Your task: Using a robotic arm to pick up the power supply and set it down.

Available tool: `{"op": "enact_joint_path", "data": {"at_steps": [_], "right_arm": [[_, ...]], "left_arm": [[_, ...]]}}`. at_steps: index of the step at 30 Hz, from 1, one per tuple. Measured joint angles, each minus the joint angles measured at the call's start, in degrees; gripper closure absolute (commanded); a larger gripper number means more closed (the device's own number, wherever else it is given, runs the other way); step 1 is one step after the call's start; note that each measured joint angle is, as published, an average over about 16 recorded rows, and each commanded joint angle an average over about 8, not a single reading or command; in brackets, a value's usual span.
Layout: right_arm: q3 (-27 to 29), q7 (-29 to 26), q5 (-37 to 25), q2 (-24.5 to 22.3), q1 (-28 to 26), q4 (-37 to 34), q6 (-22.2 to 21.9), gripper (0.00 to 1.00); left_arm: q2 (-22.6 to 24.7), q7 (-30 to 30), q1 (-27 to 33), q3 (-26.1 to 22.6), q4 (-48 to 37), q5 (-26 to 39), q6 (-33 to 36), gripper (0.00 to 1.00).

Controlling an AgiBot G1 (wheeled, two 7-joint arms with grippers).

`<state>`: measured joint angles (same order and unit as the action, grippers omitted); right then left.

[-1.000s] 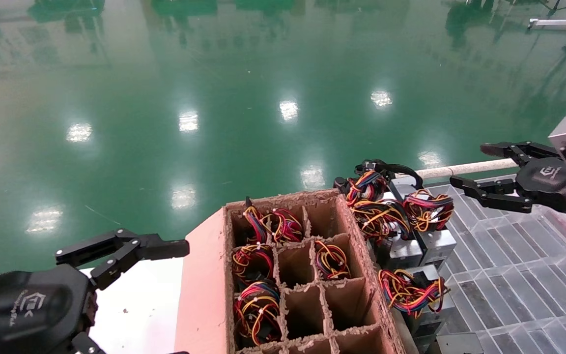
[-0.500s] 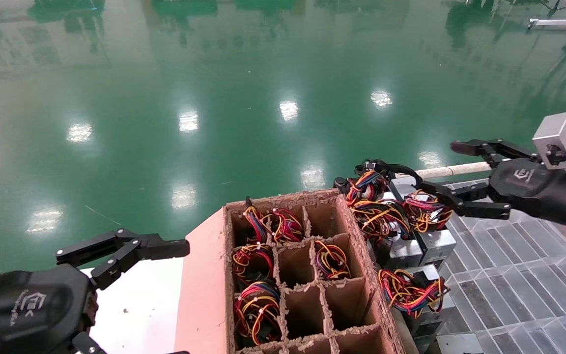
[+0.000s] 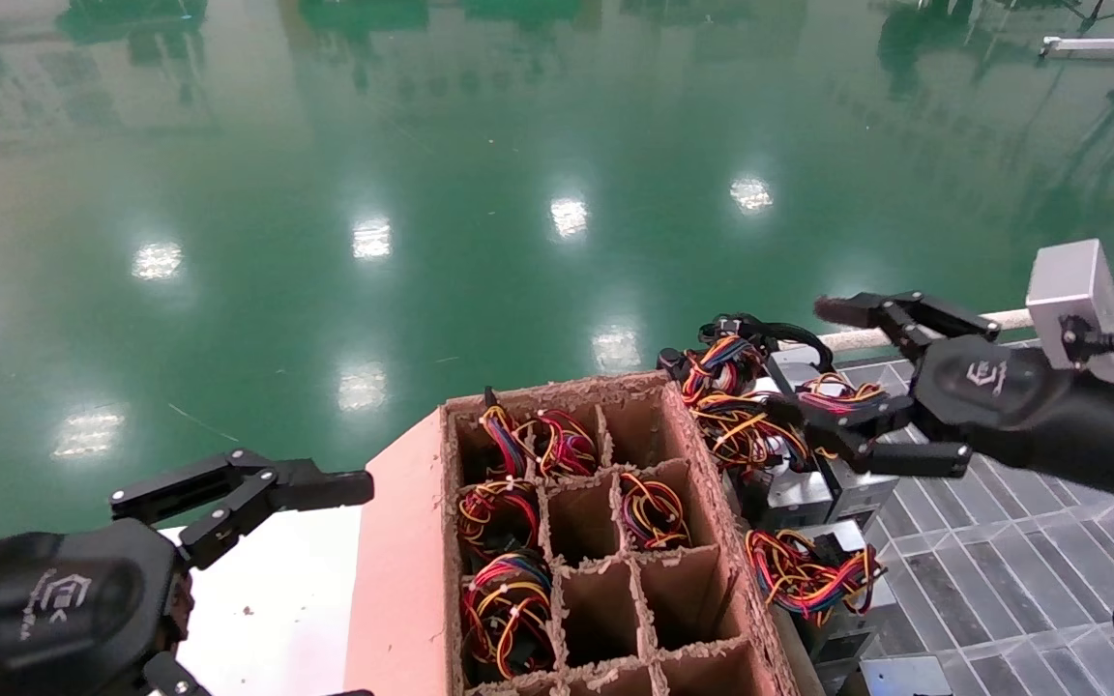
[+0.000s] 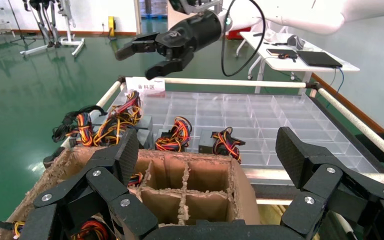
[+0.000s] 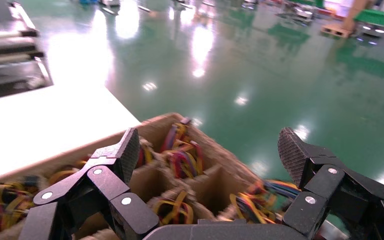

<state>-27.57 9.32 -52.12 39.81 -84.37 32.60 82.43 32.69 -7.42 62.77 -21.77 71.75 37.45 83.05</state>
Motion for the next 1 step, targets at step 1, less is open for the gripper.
{"op": "enact_joint_path", "data": {"at_steps": [1], "right_arm": [[0.2,-0.3,0.2,-0.1,0.4,0.6,0.1,0.0]], "left_arm": [[0.0,0.0,0.0,0.0,0.0,0.0,0.0,0.0]]}}
